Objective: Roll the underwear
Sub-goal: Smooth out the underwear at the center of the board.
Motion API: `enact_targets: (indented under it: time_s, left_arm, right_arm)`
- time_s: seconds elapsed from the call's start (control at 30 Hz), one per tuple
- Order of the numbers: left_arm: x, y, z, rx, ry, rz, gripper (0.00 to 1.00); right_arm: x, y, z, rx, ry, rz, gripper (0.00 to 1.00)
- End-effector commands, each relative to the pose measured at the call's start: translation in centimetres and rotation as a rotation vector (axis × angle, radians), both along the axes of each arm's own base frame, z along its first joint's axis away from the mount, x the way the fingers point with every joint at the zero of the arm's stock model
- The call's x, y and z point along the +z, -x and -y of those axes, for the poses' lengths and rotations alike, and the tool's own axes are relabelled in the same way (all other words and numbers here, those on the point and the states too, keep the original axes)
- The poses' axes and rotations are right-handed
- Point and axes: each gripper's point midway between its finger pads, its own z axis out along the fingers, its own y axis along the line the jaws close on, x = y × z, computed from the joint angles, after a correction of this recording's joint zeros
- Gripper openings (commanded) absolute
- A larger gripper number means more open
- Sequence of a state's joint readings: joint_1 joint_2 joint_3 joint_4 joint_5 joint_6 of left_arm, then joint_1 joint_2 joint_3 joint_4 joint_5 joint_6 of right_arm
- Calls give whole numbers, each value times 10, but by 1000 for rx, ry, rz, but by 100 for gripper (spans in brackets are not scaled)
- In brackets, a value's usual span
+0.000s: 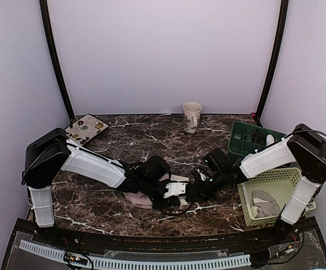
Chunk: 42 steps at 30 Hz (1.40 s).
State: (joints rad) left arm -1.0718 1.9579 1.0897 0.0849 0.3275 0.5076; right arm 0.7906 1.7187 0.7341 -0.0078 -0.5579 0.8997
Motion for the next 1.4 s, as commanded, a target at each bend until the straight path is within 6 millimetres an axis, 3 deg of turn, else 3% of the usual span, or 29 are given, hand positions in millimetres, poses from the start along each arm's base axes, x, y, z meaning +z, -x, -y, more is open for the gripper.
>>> enact_targets:
  time_s: [0.0, 0.27, 0.93, 1.3, 1.37]
  left_arm:
    - [24, -6, 9, 38, 78, 25, 0]
    - [36, -10, 14, 57, 115, 37, 0]
    - [44, -20, 29, 87, 182, 48, 0]
    - [21, -14, 30, 61, 143, -1, 0]
    - [18, -10, 29, 45, 133, -13, 6]
  right_arm:
    - [-16, 16, 14, 21, 60, -26, 0]
    - [-28, 20, 17, 19, 83, -42, 0]
    - [-26, 26, 24, 18, 98, -50, 0]
    - [-19, 24, 25, 18, 101, -37, 0]
    - [-16, 24, 25, 22, 105, -29, 0]
